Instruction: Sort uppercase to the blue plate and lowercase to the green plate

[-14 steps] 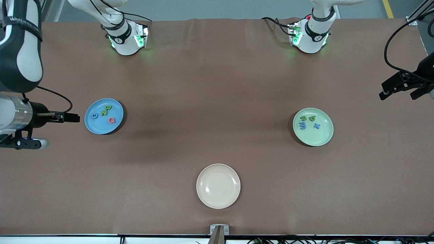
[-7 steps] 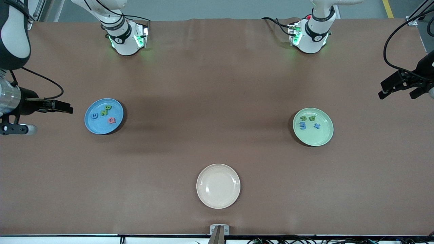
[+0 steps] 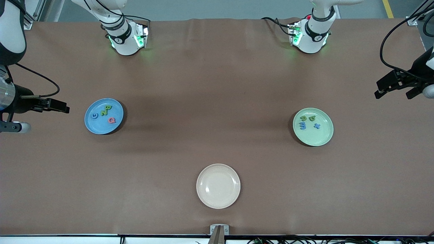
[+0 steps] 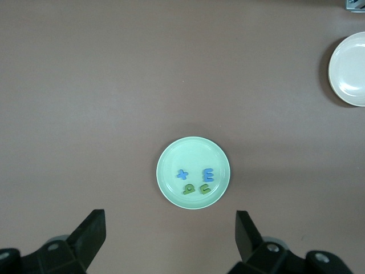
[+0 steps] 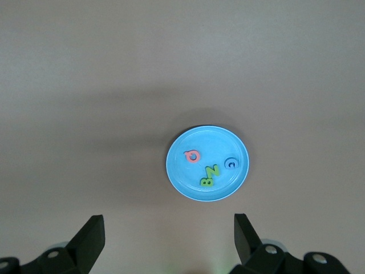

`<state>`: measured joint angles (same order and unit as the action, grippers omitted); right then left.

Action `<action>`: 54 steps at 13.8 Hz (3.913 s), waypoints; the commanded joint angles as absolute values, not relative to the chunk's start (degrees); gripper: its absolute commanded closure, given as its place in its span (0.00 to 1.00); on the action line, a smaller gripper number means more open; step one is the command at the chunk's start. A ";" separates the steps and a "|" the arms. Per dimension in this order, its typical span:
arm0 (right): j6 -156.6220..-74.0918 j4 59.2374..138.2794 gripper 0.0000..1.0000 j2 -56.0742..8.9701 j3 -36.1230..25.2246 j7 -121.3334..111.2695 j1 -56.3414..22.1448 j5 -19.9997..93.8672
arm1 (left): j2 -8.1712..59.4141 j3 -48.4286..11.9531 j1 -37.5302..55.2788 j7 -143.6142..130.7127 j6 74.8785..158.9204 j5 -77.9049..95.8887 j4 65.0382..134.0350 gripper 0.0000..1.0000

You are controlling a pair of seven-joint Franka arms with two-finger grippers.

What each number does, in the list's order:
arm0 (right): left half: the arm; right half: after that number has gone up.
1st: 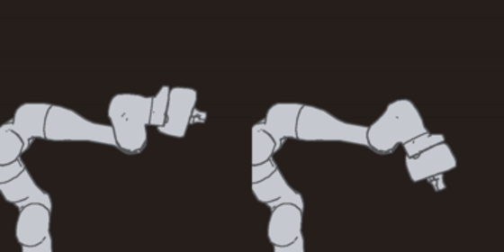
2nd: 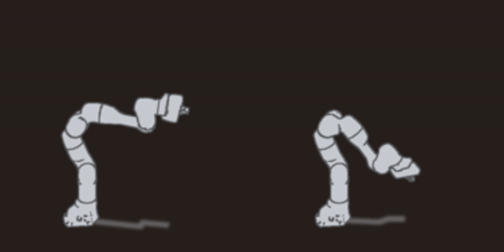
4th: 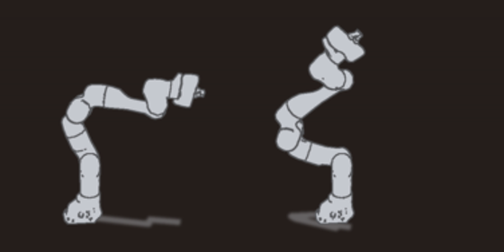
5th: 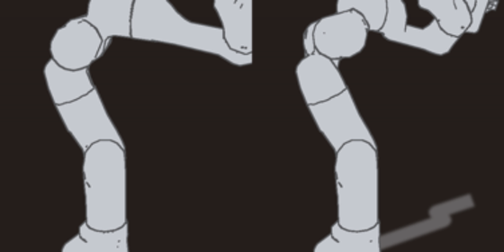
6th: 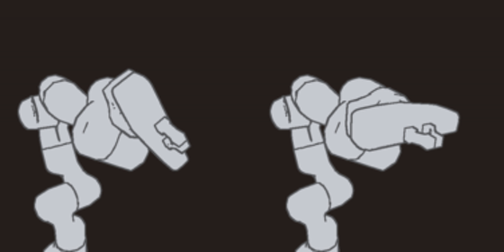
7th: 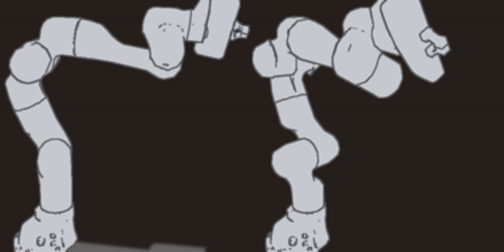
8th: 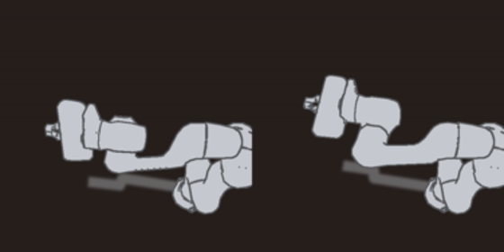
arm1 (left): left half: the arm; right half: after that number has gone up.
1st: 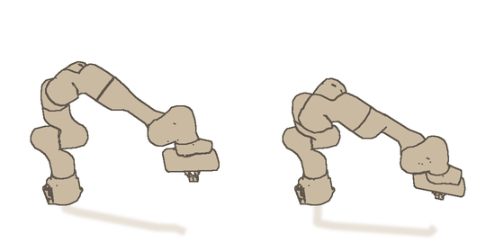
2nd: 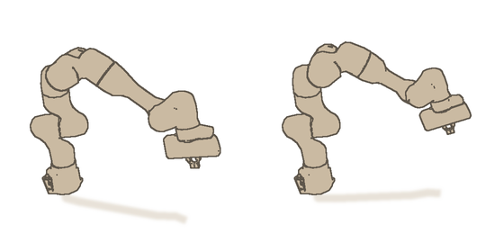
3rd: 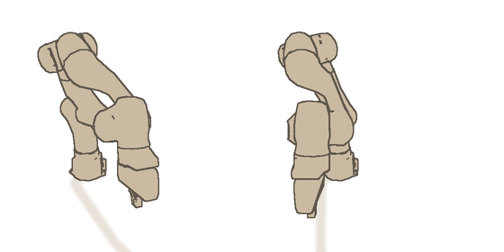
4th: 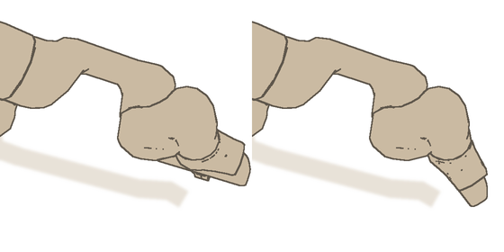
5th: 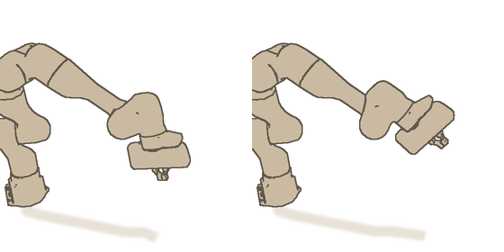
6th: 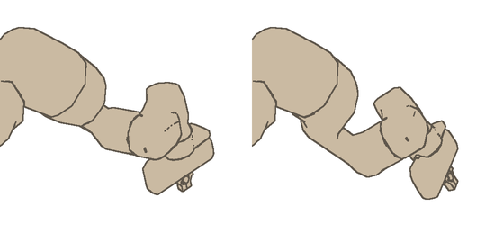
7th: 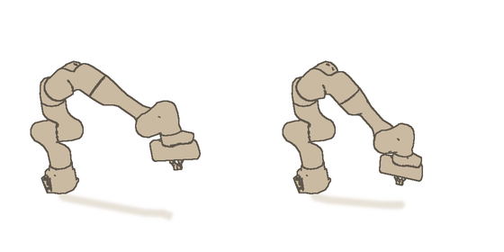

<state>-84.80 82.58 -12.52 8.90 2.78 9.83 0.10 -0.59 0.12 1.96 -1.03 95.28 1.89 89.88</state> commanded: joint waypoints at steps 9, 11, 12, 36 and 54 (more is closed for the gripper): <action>-80.95 78.22 0.00 -11.96 10.81 3.52 9.41 0.70 | -2.20 -0.70 1.41 -0.79 96.77 1.41 90.79 0.00; -80.42 78.48 0.00 -11.08 10.72 3.43 9.49 0.62 | -2.20 -0.70 1.41 -0.79 96.77 1.41 90.79 0.00; -79.38 78.57 0.00 -10.81 10.72 3.43 9.58 0.62 | -2.20 -0.70 1.41 -0.79 96.77 1.41 90.79 0.00; -83.23 90.35 0.00 2.28 -0.17 3.52 0.44 0.79 | -2.20 -0.62 1.14 -0.88 96.68 1.67 90.88 0.00; -87.01 93.52 0.00 4.92 -0.35 -0.52 0.97 2.37 | -2.29 -0.53 1.14 -0.88 96.68 1.67 90.88 0.00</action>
